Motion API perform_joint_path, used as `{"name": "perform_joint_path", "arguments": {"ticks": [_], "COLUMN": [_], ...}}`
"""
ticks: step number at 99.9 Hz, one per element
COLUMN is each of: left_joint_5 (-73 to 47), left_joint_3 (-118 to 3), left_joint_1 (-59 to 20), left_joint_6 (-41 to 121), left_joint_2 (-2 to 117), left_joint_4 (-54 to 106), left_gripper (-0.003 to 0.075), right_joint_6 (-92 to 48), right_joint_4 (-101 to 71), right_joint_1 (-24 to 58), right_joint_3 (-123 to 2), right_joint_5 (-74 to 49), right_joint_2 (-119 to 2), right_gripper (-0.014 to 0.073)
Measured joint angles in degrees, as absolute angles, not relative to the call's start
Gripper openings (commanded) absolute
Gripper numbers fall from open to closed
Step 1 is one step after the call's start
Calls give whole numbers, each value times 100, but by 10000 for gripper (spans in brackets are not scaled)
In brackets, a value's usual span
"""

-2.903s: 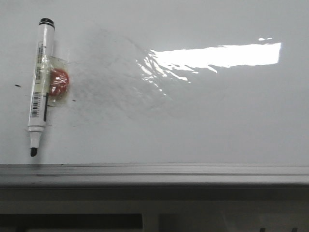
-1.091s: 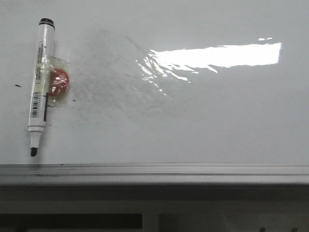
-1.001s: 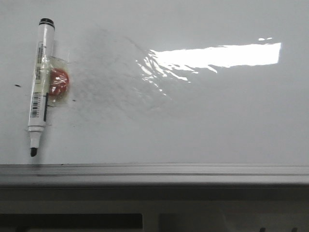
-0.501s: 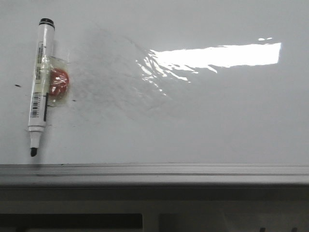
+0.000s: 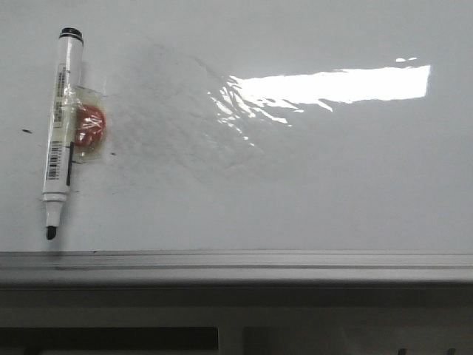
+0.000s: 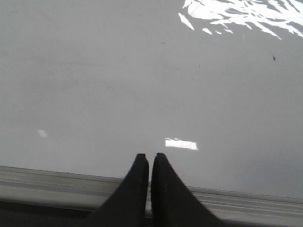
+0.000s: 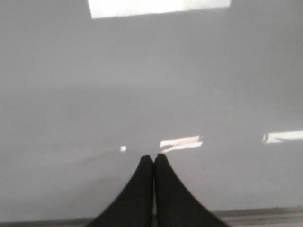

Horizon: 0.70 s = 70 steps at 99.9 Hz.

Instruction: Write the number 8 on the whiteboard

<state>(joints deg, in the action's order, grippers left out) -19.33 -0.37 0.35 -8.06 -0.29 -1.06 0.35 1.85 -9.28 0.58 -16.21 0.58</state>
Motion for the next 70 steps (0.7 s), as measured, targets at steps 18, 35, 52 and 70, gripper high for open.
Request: {"name": "perform_joint_path", "arguments": {"ticks": [18,35,52,70], "left_joint_5": [-1710,-1518,-1317,-828], "left_joint_3": [-37,-37,-37,-37], "left_joint_1": [35,35,35,35], "left_joint_6": [-806,-806,-806,-806], "left_joint_2": [-29,-29,-29,-29], "left_joint_4": [-864,-1880,-2492,-2705], "left_gripper": [-20,-20,-20,-20], "right_joint_6": [35,35,35,35], "right_joint_4": [185,185,185,185], "right_joint_1": [-928,-928,-928,-928], "right_joint_3": [58,58,58,58], "right_joint_5": [-527,82,202,254], "right_joint_2": [58,58,58,58], "right_gripper": [-63,-63,-63,-63]}}
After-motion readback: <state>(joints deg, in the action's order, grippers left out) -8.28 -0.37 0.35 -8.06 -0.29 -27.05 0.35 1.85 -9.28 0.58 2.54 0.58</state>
